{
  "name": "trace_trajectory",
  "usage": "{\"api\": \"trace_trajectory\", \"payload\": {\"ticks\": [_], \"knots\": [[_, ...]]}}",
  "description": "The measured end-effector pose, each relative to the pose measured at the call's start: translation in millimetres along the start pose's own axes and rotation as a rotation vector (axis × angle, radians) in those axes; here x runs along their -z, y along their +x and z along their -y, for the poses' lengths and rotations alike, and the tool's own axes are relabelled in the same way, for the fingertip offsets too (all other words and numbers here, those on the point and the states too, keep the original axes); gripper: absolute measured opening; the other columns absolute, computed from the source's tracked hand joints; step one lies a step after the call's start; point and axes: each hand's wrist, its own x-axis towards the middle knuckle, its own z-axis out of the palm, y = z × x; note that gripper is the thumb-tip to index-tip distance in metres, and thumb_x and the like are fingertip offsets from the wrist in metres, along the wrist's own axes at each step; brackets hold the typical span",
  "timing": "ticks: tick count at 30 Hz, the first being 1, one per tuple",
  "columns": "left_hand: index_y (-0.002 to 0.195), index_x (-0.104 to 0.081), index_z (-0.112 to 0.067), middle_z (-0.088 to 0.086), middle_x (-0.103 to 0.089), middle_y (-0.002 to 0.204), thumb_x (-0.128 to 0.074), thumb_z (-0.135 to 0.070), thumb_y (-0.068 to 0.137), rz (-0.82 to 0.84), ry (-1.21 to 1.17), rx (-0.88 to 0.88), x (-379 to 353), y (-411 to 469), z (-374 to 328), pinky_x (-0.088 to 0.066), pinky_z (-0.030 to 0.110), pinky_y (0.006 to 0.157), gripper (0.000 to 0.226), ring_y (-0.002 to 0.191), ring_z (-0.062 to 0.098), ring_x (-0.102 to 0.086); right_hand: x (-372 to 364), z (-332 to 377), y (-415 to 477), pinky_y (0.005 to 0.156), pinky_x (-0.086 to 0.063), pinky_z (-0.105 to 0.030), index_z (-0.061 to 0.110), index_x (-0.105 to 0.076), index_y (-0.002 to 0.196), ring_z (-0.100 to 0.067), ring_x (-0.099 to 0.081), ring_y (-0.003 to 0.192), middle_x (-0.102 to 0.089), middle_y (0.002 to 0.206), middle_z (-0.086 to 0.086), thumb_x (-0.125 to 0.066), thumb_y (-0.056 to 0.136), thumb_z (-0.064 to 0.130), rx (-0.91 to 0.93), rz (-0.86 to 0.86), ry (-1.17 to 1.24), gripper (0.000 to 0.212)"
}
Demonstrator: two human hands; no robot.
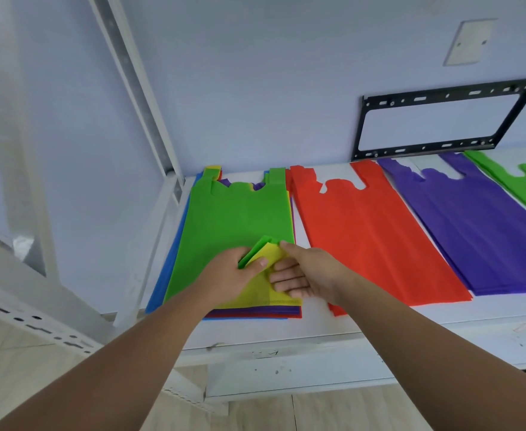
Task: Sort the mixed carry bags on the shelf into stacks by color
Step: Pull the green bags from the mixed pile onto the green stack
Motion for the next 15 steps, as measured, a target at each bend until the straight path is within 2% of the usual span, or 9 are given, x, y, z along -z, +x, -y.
{"api": "trace_trajectory", "payload": {"ticks": [4, 6, 7, 9, 11, 13, 15], "knots": [[0.088, -0.067, -0.023, -0.008, -0.055, 0.061, -0.061, -0.049, 0.092, 0.019, -0.017, -0.025, 0, -1, 0, -0.038, 0.03, 0.057, 0.026, 0.054, 0.007, -0.048, 0, 3, 6, 0.061, -0.052, -0.026, 0.006, -0.07, 0.11, -0.021, -0.073, 0.079, -0.078, 0.097, -0.01, -0.051, 0.092, 0.053, -0.087, 0.057, 0.088, 0.054], [0.089, -0.068, -0.024, -0.011, -0.054, 0.061, -0.064, -0.052, 0.089, 0.031, -0.037, -0.023, 1, -1, 2, -0.036, 0.027, 0.055, 0.028, 0.053, 0.005, -0.046, 1, 3, 8, 0.061, -0.052, -0.025, 0.007, -0.071, 0.111, -0.019, -0.072, 0.077, -0.077, 0.098, -0.009, -0.05, 0.094, 0.045, -0.097, 0.089, 0.112, 0.046], [0.093, -0.069, -0.024, -0.013, -0.057, 0.063, -0.064, -0.056, 0.087, 0.038, -0.052, -0.016, 1, -1, 2, -0.037, 0.026, 0.056, 0.033, 0.055, 0.003, -0.048, 1, 2, 9, 0.062, -0.053, -0.025, 0.007, -0.071, 0.109, -0.018, -0.072, 0.078, -0.077, 0.098, -0.008, -0.05, 0.095, 0.038, -0.091, 0.103, 0.116, 0.041], [0.105, -0.07, -0.028, -0.017, -0.067, 0.079, -0.058, -0.068, 0.081, 0.055, -0.093, -0.003, 3, -2, 2, -0.042, 0.024, 0.064, 0.048, 0.071, -0.004, -0.058, 1, 1, 9, 0.063, -0.054, -0.026, 0.008, -0.072, 0.105, -0.017, -0.072, 0.08, -0.078, 0.094, -0.007, -0.049, 0.096, 0.026, -0.068, 0.117, 0.114, 0.031], [0.11, -0.07, -0.029, -0.02, -0.067, 0.083, -0.05, -0.076, 0.078, 0.061, -0.117, -0.001, 5, -4, 1, -0.042, 0.022, 0.068, 0.061, 0.078, -0.006, -0.059, 0, -1, 11, 0.062, -0.054, -0.027, 0.008, -0.069, 0.105, -0.017, -0.073, 0.08, -0.078, 0.091, -0.006, -0.052, 0.096, 0.02, -0.042, 0.1, 0.114, 0.023], [0.111, -0.069, -0.029, -0.019, -0.067, 0.086, -0.051, -0.076, 0.078, 0.05, -0.113, 0.001, 4, -4, 2, -0.044, 0.022, 0.069, 0.06, 0.081, -0.005, -0.059, -1, -2, 14, 0.059, -0.055, -0.027, 0.009, -0.066, 0.106, -0.018, -0.074, 0.081, -0.076, 0.089, -0.005, -0.057, 0.094, 0.02, -0.017, 0.078, 0.102, 0.019], [0.112, -0.069, -0.028, -0.014, -0.071, 0.094, -0.06, -0.064, 0.085, 0.013, -0.056, 0.01, 3, -1, 4, -0.048, 0.025, 0.07, 0.045, 0.084, 0.003, -0.063, -3, -3, 16, 0.056, -0.055, -0.027, 0.01, -0.065, 0.107, -0.02, -0.074, 0.082, -0.072, 0.091, -0.006, -0.06, 0.092, 0.022, -0.006, 0.056, 0.085, 0.02]]}}
